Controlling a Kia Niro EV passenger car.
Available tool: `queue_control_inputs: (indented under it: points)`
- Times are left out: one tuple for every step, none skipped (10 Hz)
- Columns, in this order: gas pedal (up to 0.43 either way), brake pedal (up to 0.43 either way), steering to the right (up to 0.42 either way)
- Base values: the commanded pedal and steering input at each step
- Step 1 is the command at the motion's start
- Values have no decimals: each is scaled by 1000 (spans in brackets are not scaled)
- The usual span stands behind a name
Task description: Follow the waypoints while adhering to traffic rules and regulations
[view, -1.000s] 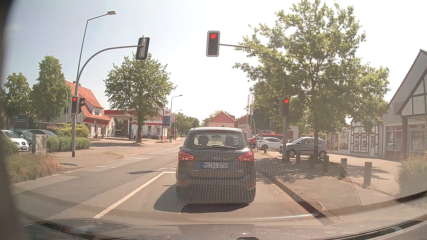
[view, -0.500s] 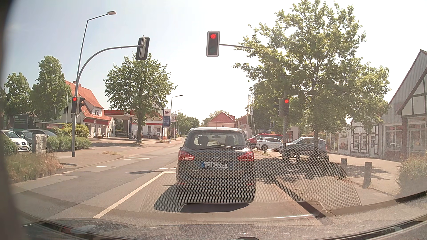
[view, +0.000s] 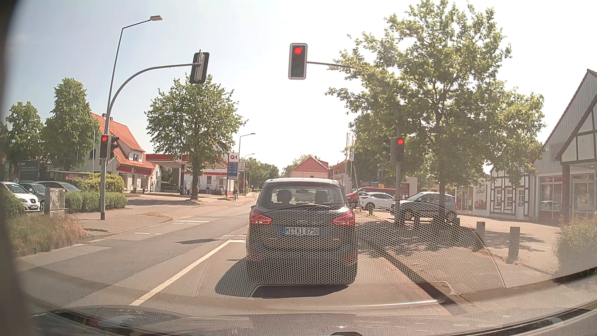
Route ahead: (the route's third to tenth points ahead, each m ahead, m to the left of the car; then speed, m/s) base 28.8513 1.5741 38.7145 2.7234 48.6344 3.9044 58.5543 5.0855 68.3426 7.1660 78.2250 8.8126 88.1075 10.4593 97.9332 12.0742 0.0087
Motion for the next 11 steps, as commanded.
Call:
queue_control_inputs:
  points:
    - [0,195,-11]
    - [0,195,-11]
    - [0,195,-11]
    - [0,195,-11]
    - [0,195,-11]
    - [0,195,-11]
    - [0,195,-11]
    - [0,195,-11]
    - [0,201,-11]
    - [0,201,-12]
    - [0,201,-12]
